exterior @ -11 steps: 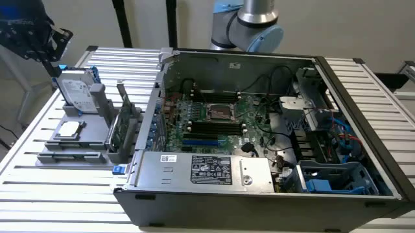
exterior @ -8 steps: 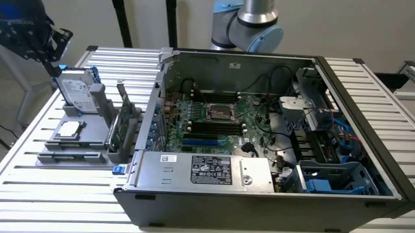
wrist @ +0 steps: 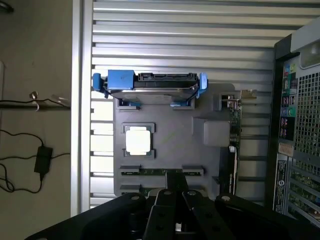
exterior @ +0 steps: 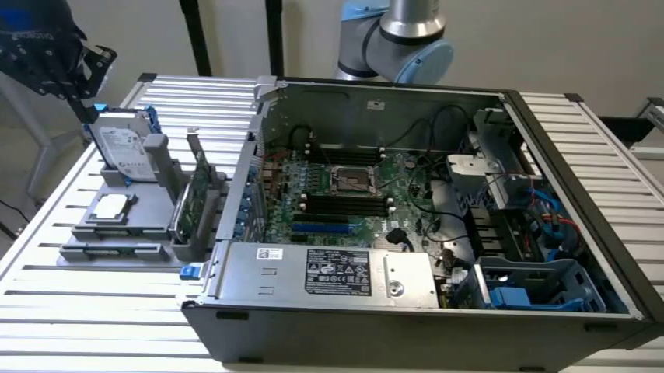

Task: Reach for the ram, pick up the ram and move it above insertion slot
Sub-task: 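Reach for the ram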

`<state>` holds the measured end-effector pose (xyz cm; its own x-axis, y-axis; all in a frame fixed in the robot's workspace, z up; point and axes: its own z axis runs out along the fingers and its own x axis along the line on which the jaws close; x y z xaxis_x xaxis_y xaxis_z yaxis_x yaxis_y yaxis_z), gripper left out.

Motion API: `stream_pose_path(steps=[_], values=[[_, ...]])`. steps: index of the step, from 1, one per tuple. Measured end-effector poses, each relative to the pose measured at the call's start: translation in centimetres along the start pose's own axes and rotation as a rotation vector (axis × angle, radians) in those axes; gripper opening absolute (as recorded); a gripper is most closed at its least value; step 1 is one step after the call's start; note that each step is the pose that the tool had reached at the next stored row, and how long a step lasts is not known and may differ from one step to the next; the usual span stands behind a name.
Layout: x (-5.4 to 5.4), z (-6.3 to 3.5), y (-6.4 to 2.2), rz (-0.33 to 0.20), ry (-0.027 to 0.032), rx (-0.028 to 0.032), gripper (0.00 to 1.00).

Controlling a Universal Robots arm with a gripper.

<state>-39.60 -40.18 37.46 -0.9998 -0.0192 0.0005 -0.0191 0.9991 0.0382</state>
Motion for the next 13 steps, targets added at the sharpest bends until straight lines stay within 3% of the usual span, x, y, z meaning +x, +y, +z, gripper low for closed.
stream_pose_path(steps=[5, 13], values=[[0.0, -0.02, -0.15, 0.000, 0.0002, 0.0000, 0.11], [0.1, -0.08, -3.58, 0.000, 0.0000, -0.0010, 0.11]])
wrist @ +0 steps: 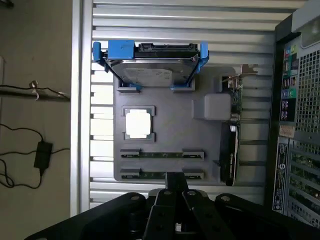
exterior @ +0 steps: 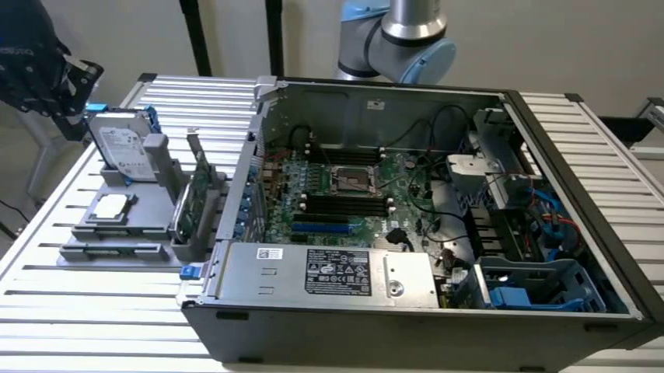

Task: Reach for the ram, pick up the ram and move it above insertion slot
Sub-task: 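Reach for the ram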

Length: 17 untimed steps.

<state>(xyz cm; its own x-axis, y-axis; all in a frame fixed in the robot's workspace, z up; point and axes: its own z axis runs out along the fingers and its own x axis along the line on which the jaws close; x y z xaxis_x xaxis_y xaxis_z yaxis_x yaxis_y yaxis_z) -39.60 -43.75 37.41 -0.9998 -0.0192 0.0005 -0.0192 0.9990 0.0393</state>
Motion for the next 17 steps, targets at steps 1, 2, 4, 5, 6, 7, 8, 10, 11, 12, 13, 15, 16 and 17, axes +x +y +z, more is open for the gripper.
stream_pose_path(steps=[1, 2, 4, 5, 6, 7, 8, 10, 11, 12, 13, 15, 16, 17], values=[[0.0, 0.04, -0.49, 0.000, -0.0001, 0.0000, 0.11], [0.0, 0.07, -0.94, 0.000, 0.0001, 0.0000, 0.11], [0.0, 0.20, -1.86, 0.000, 0.0000, 0.0000, 0.11], [0.0, 0.30, -2.25, 0.000, -0.0002, 0.0000, 0.11], [0.0, 0.46, -2.39, -0.002, -0.0003, -0.0001, 0.11], [0.0, 0.59, -2.43, -0.010, 0.0001, -0.0001, 0.11], [0.1, 0.68, -2.44, -0.026, 0.0010, 0.0001, 0.11], [0.1, 0.86, -2.44, -0.063, 0.0025, 0.0001, 0.11], [0.0, 0.93, -2.45, -0.081, 0.0032, 0.0001, 0.11], [0.1, 1.00, -2.45, -0.099, 0.0038, 0.0001, 0.11], [0.0, 1.08, -2.45, -0.117, 0.0045, 0.0001, 0.11], [0.0, 1.21, -2.46, -0.153, 0.0060, 0.0001, 0.11], [0.0, 1.29, -2.47, -0.172, 0.0066, 0.0001, 0.11], [0.0, 1.35, -2.47, -0.190, 0.0075, 0.0002, 0.11]])
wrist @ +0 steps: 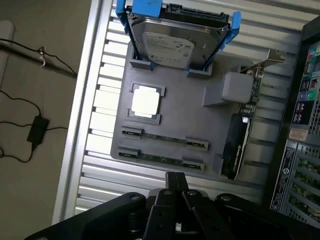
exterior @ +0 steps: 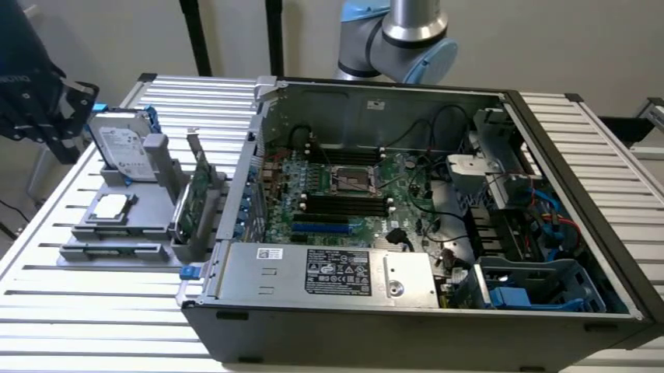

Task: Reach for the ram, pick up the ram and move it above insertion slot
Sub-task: 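Reach for the ram, then pick up the ram and move it above insertion slot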

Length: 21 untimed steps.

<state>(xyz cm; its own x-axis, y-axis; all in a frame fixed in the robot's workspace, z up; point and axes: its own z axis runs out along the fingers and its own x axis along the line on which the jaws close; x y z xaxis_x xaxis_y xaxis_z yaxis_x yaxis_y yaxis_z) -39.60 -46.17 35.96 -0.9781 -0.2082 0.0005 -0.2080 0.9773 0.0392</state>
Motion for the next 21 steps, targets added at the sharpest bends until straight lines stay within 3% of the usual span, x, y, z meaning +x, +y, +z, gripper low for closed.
stream_pose_path(steps=[21], values=[[-0.01, 0.64, -0.03, -0.381, 0.0120, 0.0011, 0.11]])
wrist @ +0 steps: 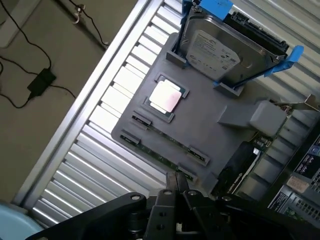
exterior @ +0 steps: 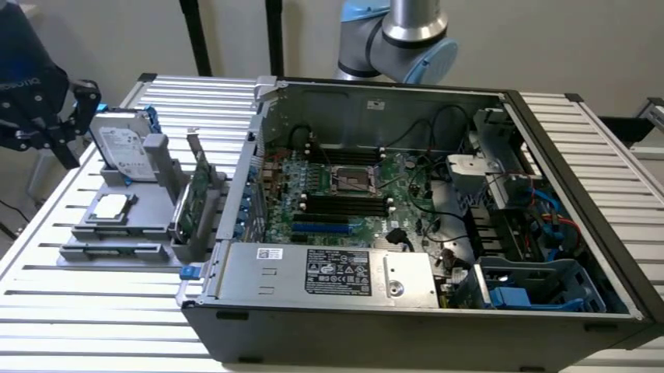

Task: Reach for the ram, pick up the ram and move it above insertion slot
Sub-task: 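Pick up the ram and move it above insertion slot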

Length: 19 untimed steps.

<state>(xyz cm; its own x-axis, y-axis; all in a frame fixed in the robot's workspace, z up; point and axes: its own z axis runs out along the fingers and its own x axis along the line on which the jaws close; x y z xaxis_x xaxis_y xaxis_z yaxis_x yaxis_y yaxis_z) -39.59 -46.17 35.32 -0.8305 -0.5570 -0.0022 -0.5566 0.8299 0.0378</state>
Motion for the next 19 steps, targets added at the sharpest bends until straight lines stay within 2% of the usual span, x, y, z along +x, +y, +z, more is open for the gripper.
stream_pose_path(steps=[19], values=[[0.00, 0.27, -0.01, -0.346, 0.0068, 0.0036, 0.11]])
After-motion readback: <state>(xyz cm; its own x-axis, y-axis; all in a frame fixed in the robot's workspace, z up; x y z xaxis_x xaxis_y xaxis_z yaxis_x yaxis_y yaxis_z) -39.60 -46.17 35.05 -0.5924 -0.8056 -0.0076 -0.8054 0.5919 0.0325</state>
